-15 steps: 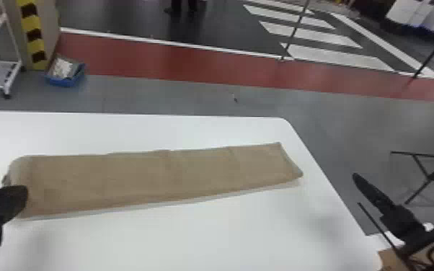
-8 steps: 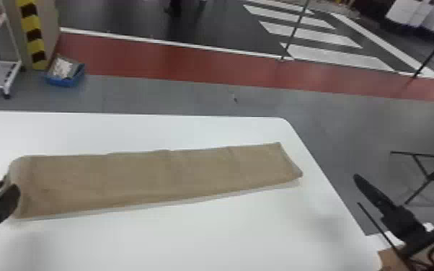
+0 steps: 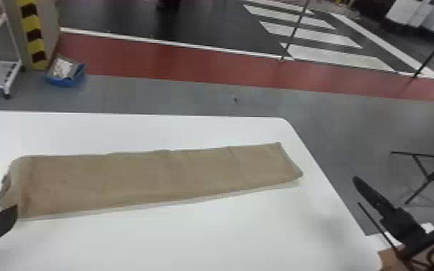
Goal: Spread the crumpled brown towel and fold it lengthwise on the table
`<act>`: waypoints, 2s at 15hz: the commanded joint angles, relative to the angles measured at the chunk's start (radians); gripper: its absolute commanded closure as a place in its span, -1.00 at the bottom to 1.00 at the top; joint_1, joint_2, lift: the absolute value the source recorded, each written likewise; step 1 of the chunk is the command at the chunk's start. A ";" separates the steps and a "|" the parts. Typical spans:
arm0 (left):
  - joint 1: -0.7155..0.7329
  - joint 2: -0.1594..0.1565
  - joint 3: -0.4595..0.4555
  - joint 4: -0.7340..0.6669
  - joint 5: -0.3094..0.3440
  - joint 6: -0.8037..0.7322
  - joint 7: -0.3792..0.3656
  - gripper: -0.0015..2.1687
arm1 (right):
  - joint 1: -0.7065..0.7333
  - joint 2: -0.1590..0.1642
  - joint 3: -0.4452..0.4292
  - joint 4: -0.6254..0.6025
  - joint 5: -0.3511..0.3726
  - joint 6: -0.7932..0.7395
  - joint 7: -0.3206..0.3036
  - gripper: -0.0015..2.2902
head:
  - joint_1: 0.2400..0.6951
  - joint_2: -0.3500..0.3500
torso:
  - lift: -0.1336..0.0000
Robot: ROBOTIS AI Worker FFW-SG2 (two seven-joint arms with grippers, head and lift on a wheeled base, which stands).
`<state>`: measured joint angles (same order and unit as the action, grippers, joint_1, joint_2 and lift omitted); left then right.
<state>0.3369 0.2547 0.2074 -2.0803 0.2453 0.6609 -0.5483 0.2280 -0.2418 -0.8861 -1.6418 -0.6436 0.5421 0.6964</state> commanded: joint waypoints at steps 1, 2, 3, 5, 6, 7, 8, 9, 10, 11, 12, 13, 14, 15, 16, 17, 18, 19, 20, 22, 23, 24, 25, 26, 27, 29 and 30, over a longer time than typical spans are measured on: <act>-0.045 -0.003 -0.028 0.055 -0.040 0.001 0.002 -0.97 | -0.001 0.004 0.009 -0.001 0.001 -0.003 0.000 -0.88 | 1.00 -1.00 | -0.87; -0.076 -0.006 -0.051 0.092 -0.077 -0.002 0.002 -0.97 | -0.003 0.006 0.010 -0.004 0.001 0.000 0.000 -0.88 | 1.00 -1.00 | -0.87; -0.108 -0.006 -0.075 0.135 -0.104 -0.005 0.004 -0.97 | -0.001 0.006 0.009 -0.004 0.001 0.000 0.000 -0.88 | 1.00 -1.00 | -0.87; -0.151 -0.009 -0.103 0.195 -0.139 -0.033 0.004 -0.97 | -0.003 0.001 -0.001 -0.003 0.001 0.000 0.000 -0.88 | 1.00 -1.00 | -0.87; -0.168 -0.009 -0.109 0.221 -0.152 -0.045 0.004 -0.97 | -0.003 -0.001 -0.007 -0.001 0.001 0.000 0.002 -0.88 | 1.00 -1.00 | -0.87; -0.179 -0.009 -0.112 0.236 -0.162 -0.051 0.002 -0.97 | -0.003 -0.004 -0.010 0.005 0.001 0.000 0.002 -0.88 | 1.00 -1.00 | -0.87; -0.184 -0.009 -0.112 0.247 -0.162 -0.079 -0.021 -0.97 | -0.003 -0.008 -0.011 0.013 0.001 -0.006 0.002 -0.88 | 1.00 -1.00 | -0.87; -0.184 -0.009 -0.111 0.246 -0.162 -0.079 -0.061 -0.97 | -0.003 -0.011 -0.011 0.022 0.001 -0.009 0.002 -0.88 | 1.00 -1.00 | -0.87; -0.184 -0.009 -0.111 0.244 -0.164 -0.076 -0.082 -0.97 | -0.006 -0.011 -0.010 0.025 0.002 -0.012 0.002 -0.88 | 1.00 -1.00 | -0.87; -0.180 -0.006 -0.114 0.238 -0.175 -0.066 -0.101 -0.97 | -0.007 -0.011 -0.007 0.025 0.004 -0.012 0.002 -0.88 | 1.00 -1.00 | -0.87; -0.179 -0.006 -0.111 0.226 -0.182 -0.048 -0.131 -0.97 | -0.010 -0.011 -0.004 0.025 0.004 -0.015 0.002 -0.88 | 1.00 -1.00 | -0.87; -0.170 -0.005 -0.105 0.216 -0.179 -0.042 -0.148 -0.97 | -0.015 -0.011 -0.001 0.028 0.007 -0.015 0.000 -0.88 | 1.00 -1.00 | -0.87; -0.164 -0.003 -0.098 0.193 -0.181 -0.030 -0.165 -0.97 | -0.022 -0.011 0.004 0.036 0.012 -0.018 -0.002 -0.88 | 1.00 -1.00 | -0.87; -0.156 0.000 -0.100 0.187 -0.185 -0.002 -0.173 -0.95 | -0.027 -0.011 0.007 0.039 0.016 -0.018 -0.003 -0.88 | 1.00 -1.00 | -0.87; -0.150 0.000 -0.097 0.169 -0.193 0.004 -0.190 -0.93 | -0.029 -0.011 0.010 0.040 0.016 -0.018 -0.003 -0.88 | 1.00 -1.00 | -0.87; -0.139 0.001 -0.097 0.161 -0.196 0.004 -0.194 -0.92 | -0.032 -0.011 0.012 0.042 0.018 -0.018 -0.006 -0.88 | 1.00 -1.00 | -0.87; -0.133 0.003 -0.095 0.151 -0.218 0.007 -0.202 -0.92 | -0.038 -0.011 0.013 0.048 0.022 -0.018 -0.006 -0.88 | 1.00 -1.00 | -0.87; -0.124 0.005 -0.095 0.141 -0.247 0.007 -0.203 -0.92 | -0.042 -0.011 0.013 0.048 0.027 -0.018 -0.008 -0.88 | 1.00 -1.00 | -0.87; -0.116 0.003 -0.095 0.132 -0.277 0.007 -0.210 -0.92 | -0.042 -0.011 0.012 0.051 0.025 -0.018 -0.008 -0.88 | 1.00 -1.00 | -0.87; -0.108 0.012 -0.086 0.126 -0.297 0.004 -0.217 -0.92 | -0.049 -0.014 0.012 0.065 0.028 -0.018 -0.008 -0.88 | 1.00 -1.00 | -0.87; -0.105 0.021 -0.083 0.115 -0.323 0.007 -0.225 -0.92 | -0.050 -0.014 0.012 0.069 0.028 -0.021 -0.008 -0.88 | 1.00 -1.00 | -0.87; -0.101 0.021 -0.079 0.109 -0.342 0.007 -0.245 -0.90 | -0.050 -0.016 0.012 0.073 0.028 -0.021 -0.008 -0.88 | 1.00 -1.00 | -0.87; -0.095 0.026 -0.074 0.098 -0.365 0.017 -0.248 -0.90 | -0.050 -0.016 0.012 0.074 0.028 -0.024 -0.008 -0.88 | 1.00 -1.00 | -0.87; -0.082 0.029 -0.062 0.088 -0.383 0.020 -0.249 -0.90 | -0.052 -0.017 0.012 0.076 0.027 -0.024 -0.008 -0.88 | 1.00 -1.00 | -0.87; -0.081 0.029 -0.057 0.080 -0.388 0.020 -0.257 -0.90 | -0.052 -0.017 0.012 0.076 0.028 -0.024 -0.008 -0.88 | 1.00 -1.00 | -0.87; -0.079 0.029 -0.054 0.068 -0.423 0.041 -0.272 -0.90 | -0.052 -0.017 0.012 0.076 0.024 -0.024 -0.008 -0.88 | 1.00 -1.00 | -0.87; -0.078 0.029 -0.052 0.062 -0.425 0.050 -0.282 -0.90 | -0.052 -0.017 0.009 0.076 0.021 -0.021 -0.008 -0.88 | 1.00 -1.00 | -0.87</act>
<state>0.2574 0.2836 0.1519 -2.0089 -0.1665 0.6939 -0.8235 0.1764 -0.2586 -0.8748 -1.5663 -0.6185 0.5179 0.6887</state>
